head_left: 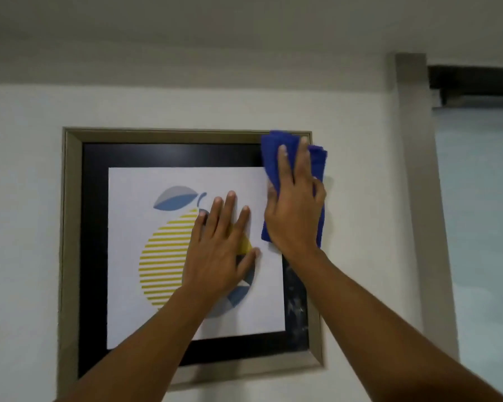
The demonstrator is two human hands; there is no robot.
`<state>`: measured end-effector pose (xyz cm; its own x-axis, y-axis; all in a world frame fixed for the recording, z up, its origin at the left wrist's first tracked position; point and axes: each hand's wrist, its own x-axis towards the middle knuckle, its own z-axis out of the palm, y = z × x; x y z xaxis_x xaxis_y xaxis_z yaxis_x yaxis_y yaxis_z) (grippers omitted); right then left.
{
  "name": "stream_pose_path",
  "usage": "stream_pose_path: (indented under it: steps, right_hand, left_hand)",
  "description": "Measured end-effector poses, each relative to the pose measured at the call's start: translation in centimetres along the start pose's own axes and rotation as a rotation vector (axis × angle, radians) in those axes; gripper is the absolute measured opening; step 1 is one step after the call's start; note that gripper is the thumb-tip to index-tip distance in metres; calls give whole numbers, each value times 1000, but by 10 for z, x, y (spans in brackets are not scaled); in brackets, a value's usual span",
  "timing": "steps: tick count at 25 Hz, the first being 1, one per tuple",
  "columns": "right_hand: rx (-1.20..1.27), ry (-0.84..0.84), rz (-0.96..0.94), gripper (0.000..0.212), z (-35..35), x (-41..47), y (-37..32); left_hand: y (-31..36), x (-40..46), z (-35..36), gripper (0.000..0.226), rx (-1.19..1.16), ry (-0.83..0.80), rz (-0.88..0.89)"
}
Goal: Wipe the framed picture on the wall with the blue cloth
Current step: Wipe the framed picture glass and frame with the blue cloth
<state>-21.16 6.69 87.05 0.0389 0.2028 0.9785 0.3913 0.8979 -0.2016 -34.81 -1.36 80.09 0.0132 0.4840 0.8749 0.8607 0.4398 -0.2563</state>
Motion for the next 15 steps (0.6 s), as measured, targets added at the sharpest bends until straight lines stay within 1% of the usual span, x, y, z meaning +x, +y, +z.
stream_pose_path:
  steps: [1, 2, 4, 6, 11, 13, 15]
  right_hand:
    - [-133, -100, -51, 63, 14, 1, 6]
    - [-181, -152, -71, 62, 24, 2, 12]
    - [-179, -145, -94, 68, 35, -1, 27]
    - [-180, -136, -118, 79, 42, -25, 38]
    - [-220, -196, -95, 92, 56, -170, 63]
    - [-253, -220, -96, 91, 55, -200, 68]
    - [-213, -248, -110, 85, 51, -183, 65]
  left_hand:
    - [-8, -4, 6, 78, 26, 2, 11]
    - [-12, -9, 13, 77, 45, 17, 21]
    - [-16, -15, 23, 77, 63, 64, 26]
    - [-17, -14, 28, 78, 63, 107, 29]
    - [-15, -15, 30, 79, 63, 147, 34]
    - [-14, -16, 29, 78, 70, 140, 38]
    - [-13, -18, 29, 78, 61, 135, 33]
